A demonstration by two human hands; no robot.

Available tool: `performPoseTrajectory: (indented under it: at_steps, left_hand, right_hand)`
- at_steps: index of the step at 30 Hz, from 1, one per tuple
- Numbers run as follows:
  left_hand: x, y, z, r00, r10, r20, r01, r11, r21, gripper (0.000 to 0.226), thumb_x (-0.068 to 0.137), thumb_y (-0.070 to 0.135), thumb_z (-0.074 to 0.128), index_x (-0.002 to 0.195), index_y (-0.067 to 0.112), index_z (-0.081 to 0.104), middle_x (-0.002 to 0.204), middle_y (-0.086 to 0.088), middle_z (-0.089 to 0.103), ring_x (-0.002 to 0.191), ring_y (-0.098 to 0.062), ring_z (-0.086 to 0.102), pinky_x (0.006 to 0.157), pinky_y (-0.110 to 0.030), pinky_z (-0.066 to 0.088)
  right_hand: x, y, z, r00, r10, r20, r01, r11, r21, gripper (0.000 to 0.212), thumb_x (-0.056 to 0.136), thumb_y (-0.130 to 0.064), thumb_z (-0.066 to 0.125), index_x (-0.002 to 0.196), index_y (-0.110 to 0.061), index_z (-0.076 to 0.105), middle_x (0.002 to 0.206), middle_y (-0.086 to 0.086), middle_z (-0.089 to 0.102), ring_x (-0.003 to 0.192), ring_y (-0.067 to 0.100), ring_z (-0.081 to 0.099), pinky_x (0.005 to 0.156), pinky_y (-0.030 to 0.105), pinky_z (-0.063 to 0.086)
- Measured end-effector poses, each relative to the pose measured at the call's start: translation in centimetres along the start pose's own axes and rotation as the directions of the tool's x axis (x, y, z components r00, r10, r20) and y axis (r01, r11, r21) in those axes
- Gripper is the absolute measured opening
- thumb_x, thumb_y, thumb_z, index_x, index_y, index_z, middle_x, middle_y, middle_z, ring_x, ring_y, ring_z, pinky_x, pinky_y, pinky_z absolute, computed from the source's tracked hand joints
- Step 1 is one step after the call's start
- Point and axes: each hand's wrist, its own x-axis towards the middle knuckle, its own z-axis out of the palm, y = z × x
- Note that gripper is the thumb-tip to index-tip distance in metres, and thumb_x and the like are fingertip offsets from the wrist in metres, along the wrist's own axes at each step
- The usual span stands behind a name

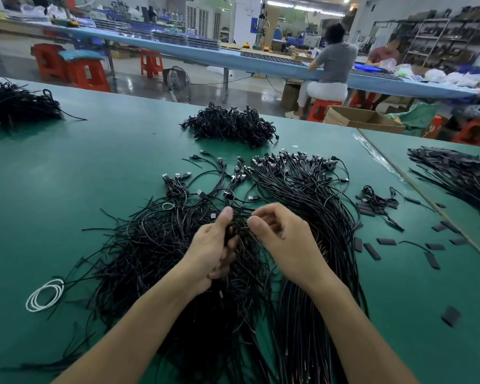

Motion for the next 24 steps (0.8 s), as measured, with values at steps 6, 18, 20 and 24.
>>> performPoseTrajectory:
  at_steps: [6, 18, 20, 24]
  left_hand:
    - [0.7, 0.3, -1.2, 0.963, 0.045, -0.267, -0.065, 0.996, -0.068, 0.051, 0.091, 0.053, 0.061, 0.059, 0.015, 0.046, 0.043, 0.005, 0.038, 0.032, -0.008, 0.024, 0.028, -0.018, 0.019]
    - [-0.1, 1.0, 0.3, 0.966, 0.057, -0.251, -0.061, 0.998, -0.010, 0.066, 0.098, 0.066, 0.033, 0.058, 0.017, 0.052, 0.044, 0.010, 0.036, 0.035, -0.005, 0.022, 0.032, -0.018, 0.016]
    - [-0.2, 0.9, 0.5, 0.979, 0.055, -0.195, -0.062, 0.998, -0.030, 0.069, 0.098, 0.067, 0.030, 0.053, 0.019, 0.052, 0.044, 0.010, 0.032, 0.035, -0.005, 0.021, 0.032, -0.018, 0.016]
    - [-0.1, 0.9, 0.8, 0.974, 0.060, -0.217, -0.057, 0.998, 0.019, 0.071, 0.102, 0.056, 0.035, 0.041, 0.024, 0.050, 0.045, 0.010, 0.031, 0.036, -0.006, 0.020, 0.033, -0.019, 0.016]
  right_hand:
    - [-1.8, 2.7, 1.5, 0.905, 0.219, 0.365, -0.034, 0.892, -0.451, 0.017, 0.086, -0.043, 0.073, 0.090, -0.026, 0.069, 0.085, -0.012, 0.067, 0.080, 0.004, 0.064, 0.078, 0.031, 0.057]
    - [-1.9, 2.6, 1.9, 0.909, 0.226, 0.351, -0.048, 0.892, -0.450, 0.011, 0.088, -0.043, 0.069, 0.086, -0.033, 0.066, 0.082, -0.012, 0.064, 0.078, 0.006, 0.062, 0.075, 0.032, 0.056]
    - [-1.8, 2.6, 1.7, 0.915, 0.222, 0.336, -0.064, 0.904, -0.422, 0.010, 0.088, -0.041, 0.070, 0.087, -0.031, 0.068, 0.084, -0.012, 0.066, 0.080, 0.006, 0.063, 0.078, 0.033, 0.057]
    - [-2.0, 3.0, 1.7, 0.916, 0.254, 0.312, -0.090, 0.884, -0.458, 0.008, 0.094, -0.035, 0.066, 0.093, -0.027, 0.068, 0.092, -0.008, 0.067, 0.086, 0.010, 0.064, 0.083, 0.035, 0.057]
